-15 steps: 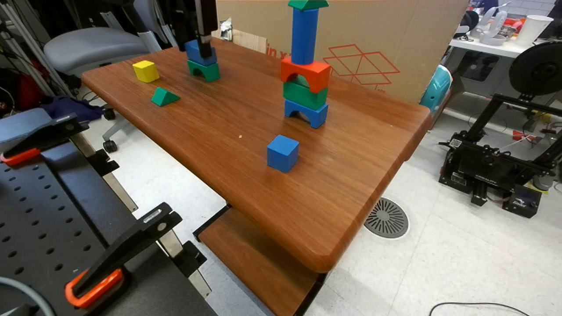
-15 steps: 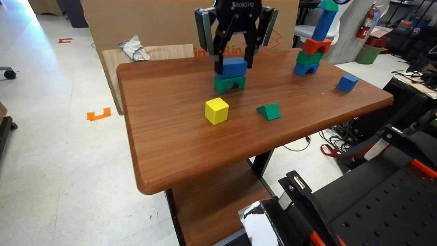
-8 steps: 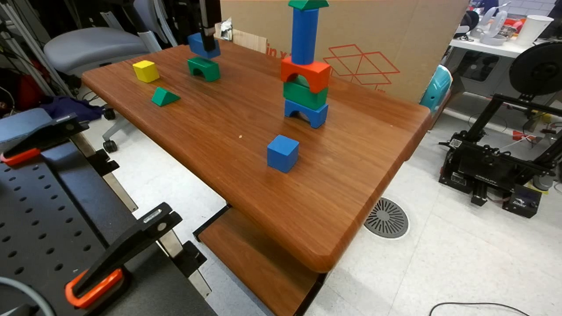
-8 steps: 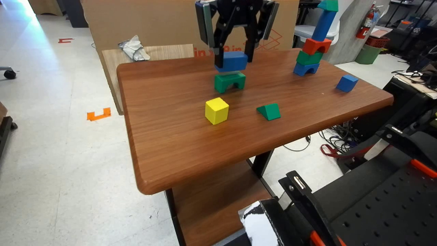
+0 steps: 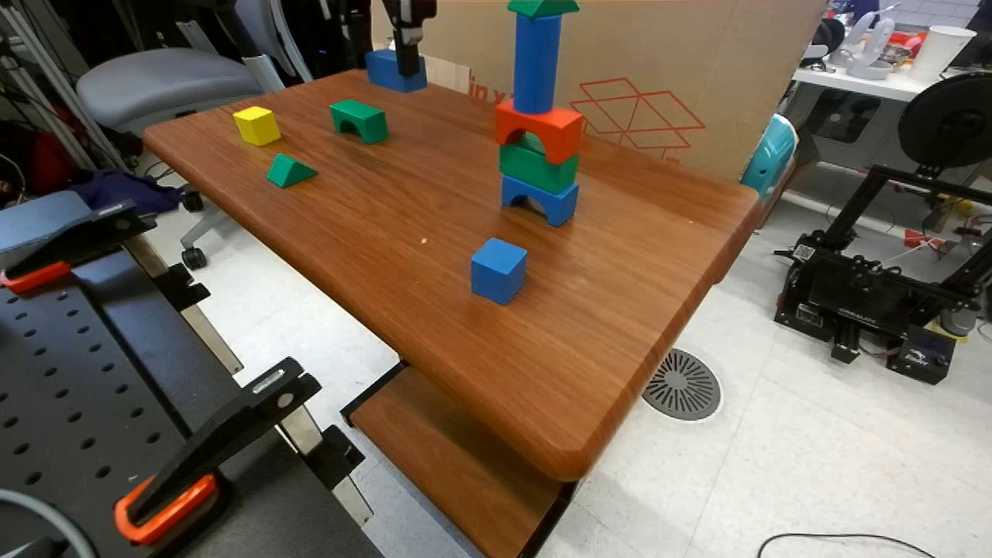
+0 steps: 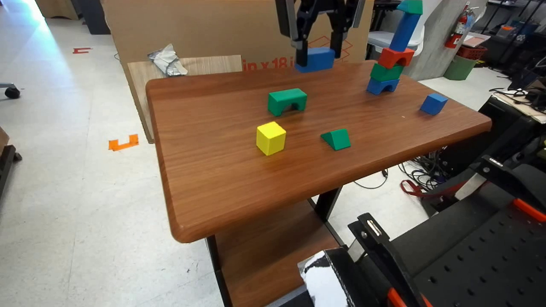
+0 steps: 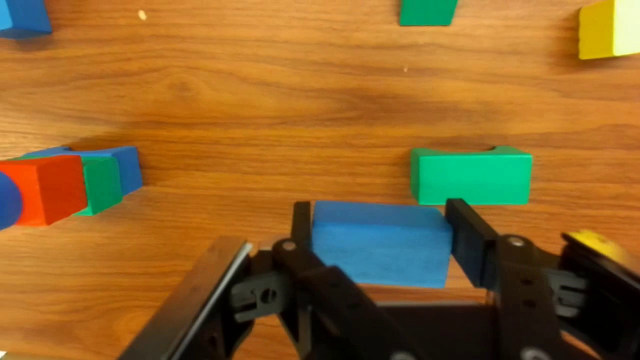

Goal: Move the blue rectangular block to the right

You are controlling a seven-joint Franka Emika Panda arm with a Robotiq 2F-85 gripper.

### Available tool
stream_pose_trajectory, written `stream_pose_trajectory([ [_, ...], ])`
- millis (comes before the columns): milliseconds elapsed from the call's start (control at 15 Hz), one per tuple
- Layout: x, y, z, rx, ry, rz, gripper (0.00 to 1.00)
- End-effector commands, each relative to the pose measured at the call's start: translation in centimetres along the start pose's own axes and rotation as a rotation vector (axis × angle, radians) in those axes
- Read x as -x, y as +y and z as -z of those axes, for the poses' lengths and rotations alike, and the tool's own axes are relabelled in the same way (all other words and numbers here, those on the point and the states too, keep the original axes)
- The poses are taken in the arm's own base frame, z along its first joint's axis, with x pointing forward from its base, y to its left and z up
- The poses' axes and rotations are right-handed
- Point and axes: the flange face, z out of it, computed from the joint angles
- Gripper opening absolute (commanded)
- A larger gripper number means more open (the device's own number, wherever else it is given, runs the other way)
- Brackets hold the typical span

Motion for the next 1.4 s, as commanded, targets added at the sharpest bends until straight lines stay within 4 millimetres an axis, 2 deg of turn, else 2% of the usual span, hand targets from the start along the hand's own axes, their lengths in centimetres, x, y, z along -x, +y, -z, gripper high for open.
stream_pose_trajectory([
  [0,-2.5,2.1,-1.3,0.033,-0.069,0.027,0.42],
  [267,-4.4,3.0,-3.6,0.040,-0.124,0.040,0.42],
  [600,-5.7,2.4,-6.3,0.050,-0.155,0.048,0.42],
  [800,-5.9,2.3,-6.4,0.053,-0.159,0.065,0.42],
  [867,-5.7,2.2,-5.9,0.048,-0.160,0.065,0.92],
  [1067,-4.3,1.8,-4.0,0.048,-0.119,0.098,1.00],
  [1333,-0.8,0.9,0.9,0.007,-0.053,0.086,1.00],
])
